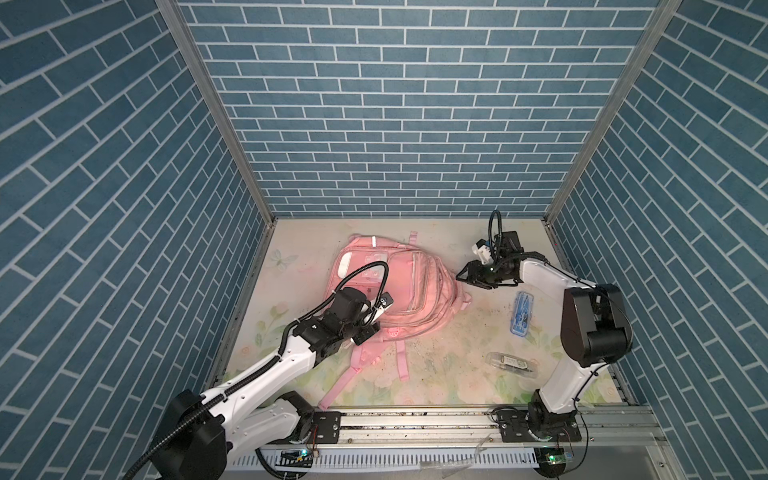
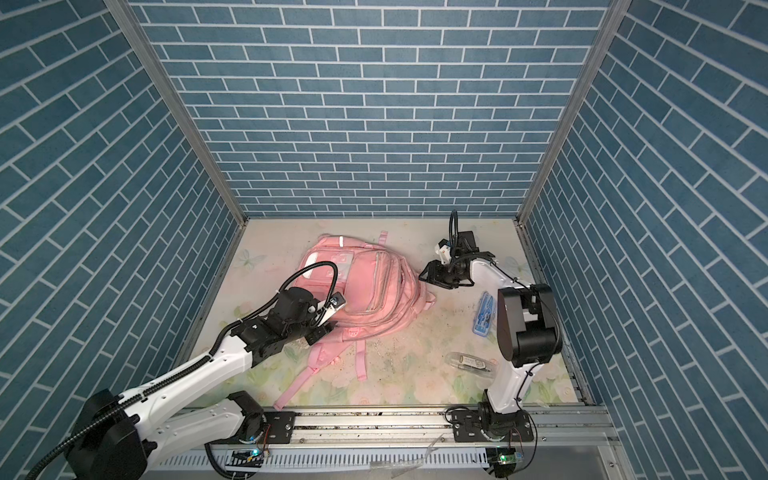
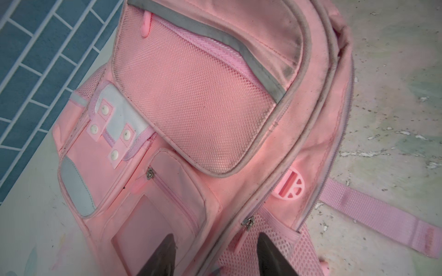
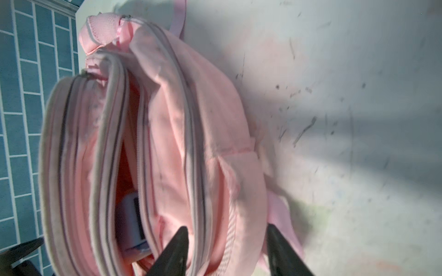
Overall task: Pack the student bag
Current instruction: 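Release the cube and lift the right gripper out of the backpack, then move the right gripper to the side zipper pull while left holds the flap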
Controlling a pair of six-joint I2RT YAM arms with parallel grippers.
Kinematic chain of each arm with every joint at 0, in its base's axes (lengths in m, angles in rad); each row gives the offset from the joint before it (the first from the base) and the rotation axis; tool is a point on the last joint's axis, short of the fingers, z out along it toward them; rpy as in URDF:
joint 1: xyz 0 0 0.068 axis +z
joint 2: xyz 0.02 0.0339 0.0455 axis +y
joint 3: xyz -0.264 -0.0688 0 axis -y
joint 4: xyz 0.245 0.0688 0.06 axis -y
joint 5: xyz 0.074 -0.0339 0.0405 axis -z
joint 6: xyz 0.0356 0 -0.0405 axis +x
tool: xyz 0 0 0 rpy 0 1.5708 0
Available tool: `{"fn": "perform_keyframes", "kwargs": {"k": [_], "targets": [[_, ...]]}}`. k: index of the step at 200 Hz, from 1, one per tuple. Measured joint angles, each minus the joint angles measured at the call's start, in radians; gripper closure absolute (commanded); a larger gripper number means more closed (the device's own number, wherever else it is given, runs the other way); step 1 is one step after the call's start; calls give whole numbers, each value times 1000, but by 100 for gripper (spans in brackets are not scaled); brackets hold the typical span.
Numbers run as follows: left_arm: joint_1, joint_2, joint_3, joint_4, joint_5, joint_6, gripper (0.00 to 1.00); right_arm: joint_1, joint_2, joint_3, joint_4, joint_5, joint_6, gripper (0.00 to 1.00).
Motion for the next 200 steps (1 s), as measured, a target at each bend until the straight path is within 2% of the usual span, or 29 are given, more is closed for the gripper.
{"fn": "perform_keyframes", "kwargs": {"k": [5,24,44,58,74,103,126,151,200], "targets": [[3,-1,-1,2,-3,0,41,12,-25,-29,7,0,9,32],[15,-2,-3,8,-19,4,40,74,-91,-118,31,1,59,29],[22,-8,-5,7,-26,11,39,135,-108,-166,55,8,101,28],[23,-16,-5,7,-30,13,39,169,-107,-187,71,13,123,32],[24,-28,-7,6,-35,16,38,195,-98,-197,81,18,137,44],[25,-50,-12,-5,-41,22,39,204,-32,-175,72,39,127,81],[25,-58,-12,-25,-27,38,39,206,9,-124,26,59,93,100],[25,-53,-17,-38,21,53,39,180,36,-60,-21,95,24,100],[24,34,-18,-27,66,52,39,50,173,137,-100,109,-136,100]]}}
